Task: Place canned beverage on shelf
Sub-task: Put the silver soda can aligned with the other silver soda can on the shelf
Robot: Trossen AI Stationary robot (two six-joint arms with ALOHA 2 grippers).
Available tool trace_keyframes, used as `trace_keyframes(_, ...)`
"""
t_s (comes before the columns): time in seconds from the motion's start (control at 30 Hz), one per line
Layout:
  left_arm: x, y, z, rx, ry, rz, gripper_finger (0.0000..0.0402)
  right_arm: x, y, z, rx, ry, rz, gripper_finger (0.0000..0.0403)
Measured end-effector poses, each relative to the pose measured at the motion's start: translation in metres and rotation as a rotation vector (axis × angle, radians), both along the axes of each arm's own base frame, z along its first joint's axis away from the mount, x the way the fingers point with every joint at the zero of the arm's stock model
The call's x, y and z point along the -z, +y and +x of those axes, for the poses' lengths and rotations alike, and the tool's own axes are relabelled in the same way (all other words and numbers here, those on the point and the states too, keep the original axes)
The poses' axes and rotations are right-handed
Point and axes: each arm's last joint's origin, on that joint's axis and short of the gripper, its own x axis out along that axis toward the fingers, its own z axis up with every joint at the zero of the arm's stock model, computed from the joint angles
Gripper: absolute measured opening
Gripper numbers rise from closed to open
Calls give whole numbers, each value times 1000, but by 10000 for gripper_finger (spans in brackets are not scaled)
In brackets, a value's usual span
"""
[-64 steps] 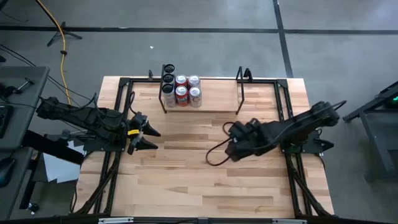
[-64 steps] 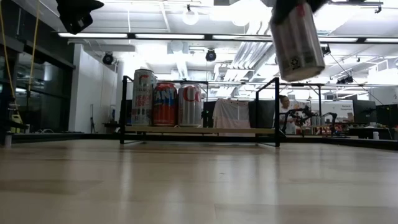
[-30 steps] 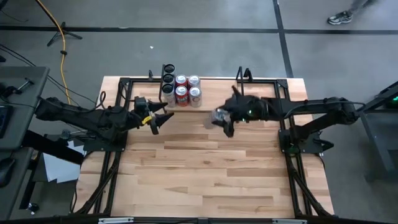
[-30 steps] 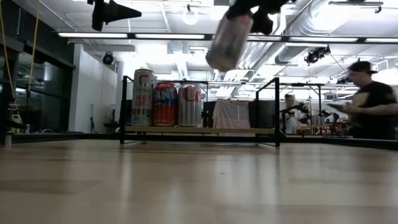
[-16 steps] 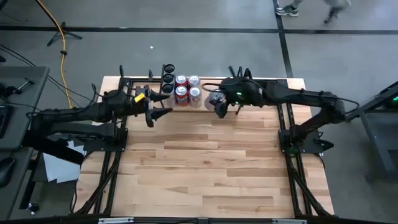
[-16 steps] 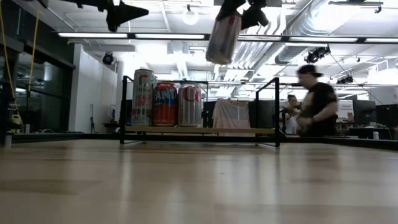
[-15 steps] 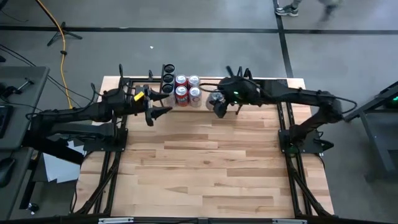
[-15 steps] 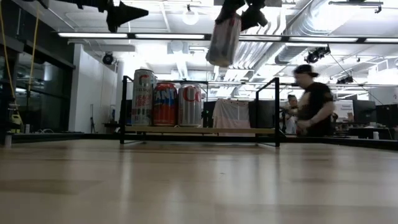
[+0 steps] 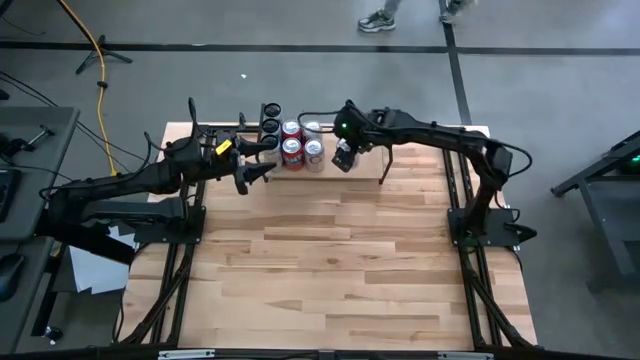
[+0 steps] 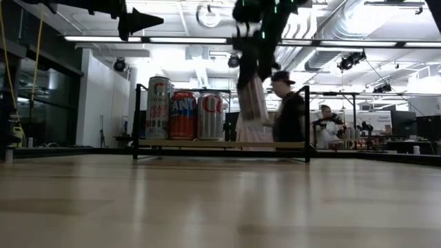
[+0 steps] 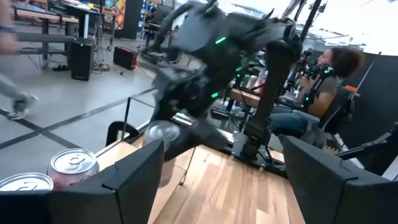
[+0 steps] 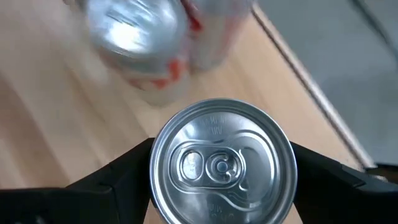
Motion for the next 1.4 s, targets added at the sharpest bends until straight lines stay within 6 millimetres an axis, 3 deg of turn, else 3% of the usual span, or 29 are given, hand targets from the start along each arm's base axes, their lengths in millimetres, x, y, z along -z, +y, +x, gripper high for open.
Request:
trace_keyframes(0.17,0,1,0,-22,-2,-9,284,26,-23,-5,25,-72,43,291)
trace_keyframes(0.47,0,2,-1,-65,-3,-9,284,50,-31,-5,7,-149,19,291)
trace_keyframes(0.7,0,2,-1,-67,-3,-9,284,56,-31,-5,-23,-163,-9,294)
trace_keyframes(1.0,0,2,-1,-67,-3,-9,284,61,-30,-7,-23,-130,3,326)
trace_keyframes(1.4,0,2,-1,-67,-3,-9,284,62,-29,-8,-16,-115,20,329)
